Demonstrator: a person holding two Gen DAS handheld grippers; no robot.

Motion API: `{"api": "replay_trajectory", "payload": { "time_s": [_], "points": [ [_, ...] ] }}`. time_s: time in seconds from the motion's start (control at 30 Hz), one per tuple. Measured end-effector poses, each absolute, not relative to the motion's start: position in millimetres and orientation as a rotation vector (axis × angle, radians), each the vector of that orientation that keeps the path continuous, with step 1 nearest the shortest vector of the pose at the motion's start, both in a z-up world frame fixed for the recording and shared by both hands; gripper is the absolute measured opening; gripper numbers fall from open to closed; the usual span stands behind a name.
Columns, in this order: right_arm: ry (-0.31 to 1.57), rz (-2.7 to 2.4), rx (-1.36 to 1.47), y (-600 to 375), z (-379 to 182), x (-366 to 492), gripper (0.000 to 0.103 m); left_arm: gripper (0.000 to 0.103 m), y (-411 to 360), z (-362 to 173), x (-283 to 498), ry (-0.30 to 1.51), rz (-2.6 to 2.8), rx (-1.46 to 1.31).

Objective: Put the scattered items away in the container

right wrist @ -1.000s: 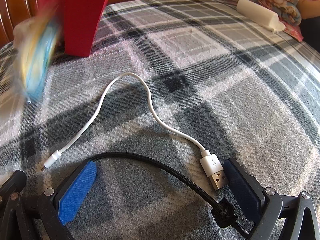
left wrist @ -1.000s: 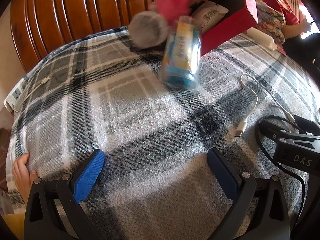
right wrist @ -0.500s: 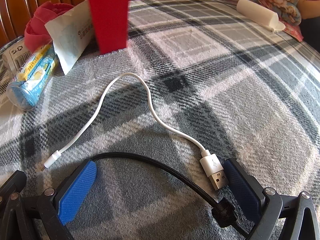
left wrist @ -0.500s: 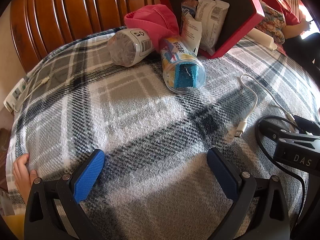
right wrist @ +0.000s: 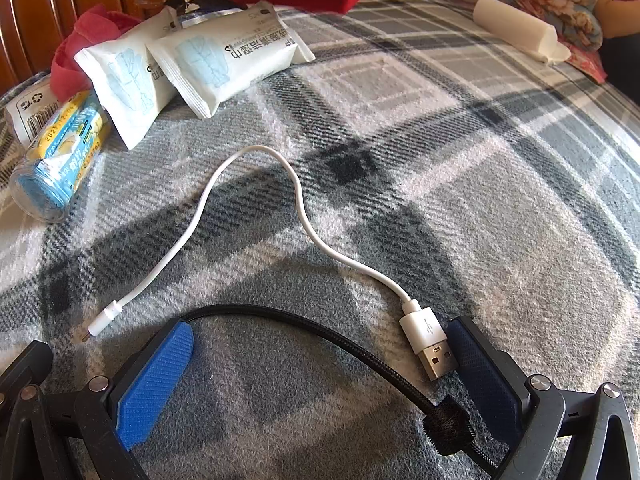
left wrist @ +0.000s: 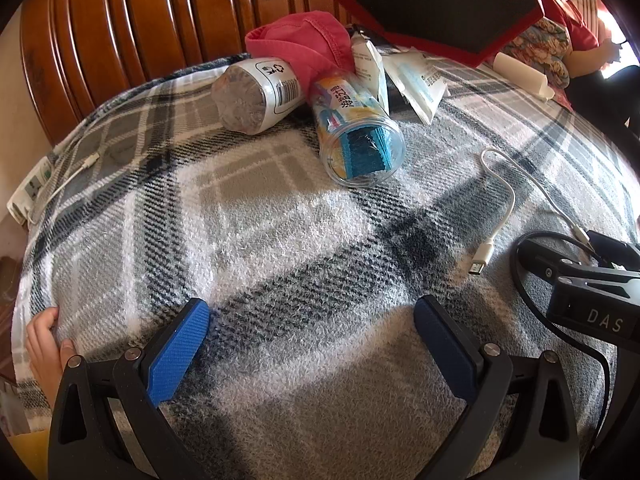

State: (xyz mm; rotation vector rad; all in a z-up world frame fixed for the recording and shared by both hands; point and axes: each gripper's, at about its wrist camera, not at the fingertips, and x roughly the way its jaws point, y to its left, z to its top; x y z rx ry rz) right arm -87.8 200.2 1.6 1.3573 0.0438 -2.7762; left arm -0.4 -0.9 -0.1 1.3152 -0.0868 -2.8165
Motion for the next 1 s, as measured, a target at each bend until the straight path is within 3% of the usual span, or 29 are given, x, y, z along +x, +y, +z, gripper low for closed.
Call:
{"api": "replay_trajectory", "payload": {
  "time_s": [1.0],
  "points": [
    [0.038,-2.773,1.360,202.4,1.6,-88.4,0.103,0.103,-1.1,0.0,-1.0,-0.085,-2.817,1.314]
  ]
}}
